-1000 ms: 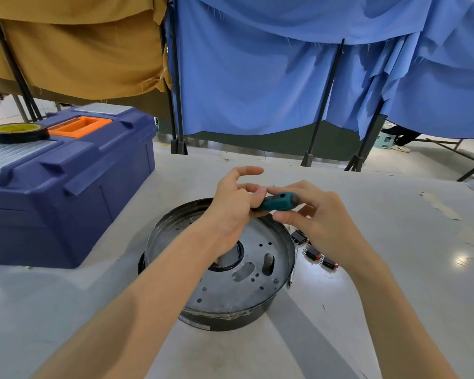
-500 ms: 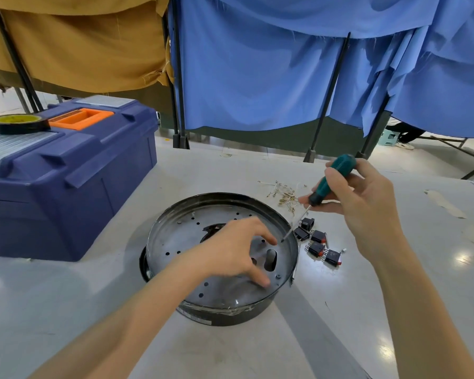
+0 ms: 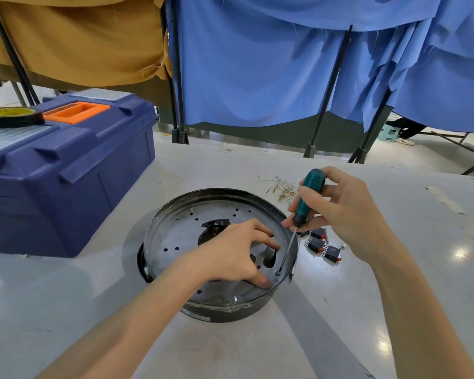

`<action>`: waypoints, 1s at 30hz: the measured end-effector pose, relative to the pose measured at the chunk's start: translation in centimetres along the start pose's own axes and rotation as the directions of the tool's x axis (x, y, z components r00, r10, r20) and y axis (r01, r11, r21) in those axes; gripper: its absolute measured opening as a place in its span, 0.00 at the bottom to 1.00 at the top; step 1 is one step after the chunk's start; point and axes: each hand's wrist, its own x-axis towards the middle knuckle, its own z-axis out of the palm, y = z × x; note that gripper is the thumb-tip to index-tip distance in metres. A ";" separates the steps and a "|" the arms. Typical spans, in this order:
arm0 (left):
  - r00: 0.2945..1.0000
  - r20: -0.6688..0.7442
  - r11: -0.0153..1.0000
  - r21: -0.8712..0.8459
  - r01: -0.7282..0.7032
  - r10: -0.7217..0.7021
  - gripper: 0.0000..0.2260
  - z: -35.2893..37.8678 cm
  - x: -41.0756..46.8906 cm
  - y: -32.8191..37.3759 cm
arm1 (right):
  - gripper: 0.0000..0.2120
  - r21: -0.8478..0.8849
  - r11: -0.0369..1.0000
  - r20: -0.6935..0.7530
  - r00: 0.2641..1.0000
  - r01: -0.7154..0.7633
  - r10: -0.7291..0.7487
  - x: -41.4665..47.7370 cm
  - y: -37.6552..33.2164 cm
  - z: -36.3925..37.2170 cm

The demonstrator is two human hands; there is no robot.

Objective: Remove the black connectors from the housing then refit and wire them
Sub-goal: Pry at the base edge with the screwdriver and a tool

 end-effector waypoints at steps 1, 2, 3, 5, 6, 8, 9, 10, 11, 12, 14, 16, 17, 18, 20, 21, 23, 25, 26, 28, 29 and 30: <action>1.000 -0.001 1.000 -0.004 0.000 0.000 0.28 0.0 0.0 0.0 | 0.10 -0.003 1.000 0.002 1.000 0.000 0.000 0.0 0.1 0.0; 1.000 -0.001 1.000 -0.006 0.000 0.000 0.28 0.0 0.0 0.1 | 0.09 -0.005 1.000 0.003 1.000 -0.001 0.001 0.0 0.1 0.1; 1.000 -0.001 1.000 -0.005 0.001 -0.001 0.28 0.0 0.0 0.1 | 0.09 -0.007 1.000 0.002 1.000 -0.003 0.003 0.0 0.2 0.1; 1.000 -0.003 1.000 -0.006 0.005 -0.005 0.28 0.0 0.0 0.1 | 0.09 -0.012 1.000 0.004 1.000 -0.011 0.012 0.0 0.2 0.2; 1.000 -0.005 1.000 -0.008 0.008 -0.008 0.28 0.0 0.0 0.1 | 0.09 -0.015 1.000 0.006 1.000 -0.014 0.014 0.0 0.2 0.2; 1.000 -0.006 1.000 -0.014 0.011 -0.011 0.28 0.0 0.0 0.1 | 0.09 -0.019 1.000 0.008 1.000 -0.016 0.016 0.0 0.2 0.3; 1.000 -0.004 1.000 -0.014 0.012 -0.012 0.28 0.0 -0.1 0.1 | 0.09 -0.019 1.000 0.010 1.000 -0.015 0.015 0.0 0.2 0.3; 1.000 -0.001 1.000 -0.012 0.012 -0.012 0.28 0.0 -0.1 0.2 | 0.09 -0.018 1.000 0.013 1.000 -0.012 0.013 0.0 0.1 0.3; 1.000 0.002 1.000 -0.010 0.012 -0.012 0.28 -0.1 -0.1 0.2 | 0.09 -0.018 1.000 0.017 1.000 -0.008 0.008 -0.1 0.1 0.3; 1.000 0.004 1.000 -0.007 0.011 -0.011 0.28 -0.1 -0.1 0.2 | 0.09 -0.017 1.000 0.023 1.000 -0.002 0.003 -0.1 0.0 0.3; 1.000 0.004 1.000 -0.005 0.010 -0.010 0.28 -0.1 -0.1 0.3 | 0.12 -0.006 1.000 0.048 0.999 0.018 -0.018 -0.3 -0.3 0.2; 1.000 0.002 1.000 -0.009 0.010 -0.010 0.28 -0.1 -0.2 0.3 | 0.15 0.005 0.998 0.104 0.993 0.057 -0.057 -0.5 -0.7 0.0; 1.000 0.001 1.000 -0.008 0.010 -0.010 0.28 -0.1 -0.2 0.3 | 0.16 0.000 0.997 0.132 0.988 0.082 -0.082 -0.6 -0.9 -0.1; 1.000 0.000 1.000 -0.007 0.010 -0.010 0.28 -0.1 -0.2 0.3 | 0.16 -0.015 0.994 0.153 0.982 0.112 -0.108 -0.8 -1.1 -0.3; 1.000 -0.003 1.000 -0.003 0.009 -0.009 0.28 -0.2 -0.3 0.4 | 0.16 -0.075 0.982 0.157 0.975 0.174 -0.160 -1.2 -1.5 -0.5; 1.000 -0.003 1.000 0.002 0.009 -0.009 0.28 -0.2 -0.3 0.4 | 0.16 -0.120 0.973 0.145 0.973 0.199 -0.181 -1.4 -1.7 -0.6; 1.000 -0.002 1.000 0.011 0.010 -0.010 0.28 -0.2 -0.3 0.5 | 0.18 -0.201 0.954 0.108 0.973 0.222 -0.204 -1.8 -2.0 -0.6; 1.000 -0.009 1.000 0.014 0.015 -0.015 0.28 -0.1 -0.2 0.5 | 0.20 -0.271 0.937 0.047 0.976 0.220 -0.215 -2.0 -2.1 -0.3; 1.000 -0.014 1.000 0.012 0.019 -0.019 0.28 -0.1 -0.2 0.5 | 0.20 -0.332 0.916 0.003 0.971 0.225 -0.238 -2.1 -2.1 0.0; 1.000 -0.019 1.000 0.013 0.020 -0.020 0.29 -0.1 -0.2 0.5 | 0.18 -0.463 0.855 -0.084 0.949 0.233 -0.304 -2.1 -2.0 0.6; 1.000 -0.021 1.000 0.009 0.019 -0.019 0.30 -0.1 -0.2 0.5 | 0.17 -0.499 0.834 -0.112 0.936 0.236 -0.332 -2.1 -1.9 1.1; 0.999 -0.025 1.000 -0.009 0.021 -0.022 0.30 -0.1 -0.3 0.6 | 0.17 -0.515 0.822 -0.131 0.926 0.242 -0.354 -2.1 -1.9 1.6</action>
